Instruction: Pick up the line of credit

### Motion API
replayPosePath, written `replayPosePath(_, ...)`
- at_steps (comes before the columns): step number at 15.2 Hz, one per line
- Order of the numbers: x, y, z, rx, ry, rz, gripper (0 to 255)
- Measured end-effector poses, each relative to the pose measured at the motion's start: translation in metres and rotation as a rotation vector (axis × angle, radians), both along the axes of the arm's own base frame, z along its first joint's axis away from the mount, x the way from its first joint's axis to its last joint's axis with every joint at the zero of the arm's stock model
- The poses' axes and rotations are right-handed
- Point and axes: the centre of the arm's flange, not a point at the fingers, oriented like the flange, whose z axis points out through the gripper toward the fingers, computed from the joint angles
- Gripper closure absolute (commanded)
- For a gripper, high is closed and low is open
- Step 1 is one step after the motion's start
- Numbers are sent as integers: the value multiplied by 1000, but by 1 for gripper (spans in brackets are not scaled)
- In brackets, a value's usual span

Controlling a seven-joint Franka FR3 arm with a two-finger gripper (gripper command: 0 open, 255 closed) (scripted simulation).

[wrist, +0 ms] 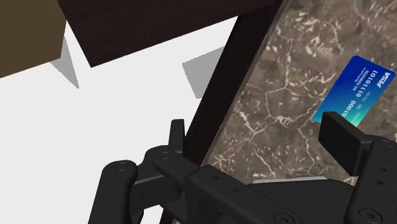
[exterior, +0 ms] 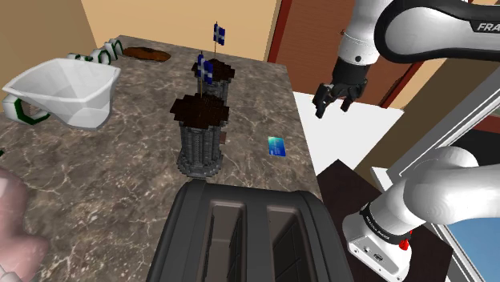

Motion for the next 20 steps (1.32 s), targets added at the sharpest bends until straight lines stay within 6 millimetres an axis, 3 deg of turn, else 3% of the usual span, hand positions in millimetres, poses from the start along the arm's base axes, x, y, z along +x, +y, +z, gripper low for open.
replayPosePath(11, 65, 82, -87, 0, -174, -378, 0)
replayPosePath(20, 75, 87, -131, 4, -192, -418, 0)
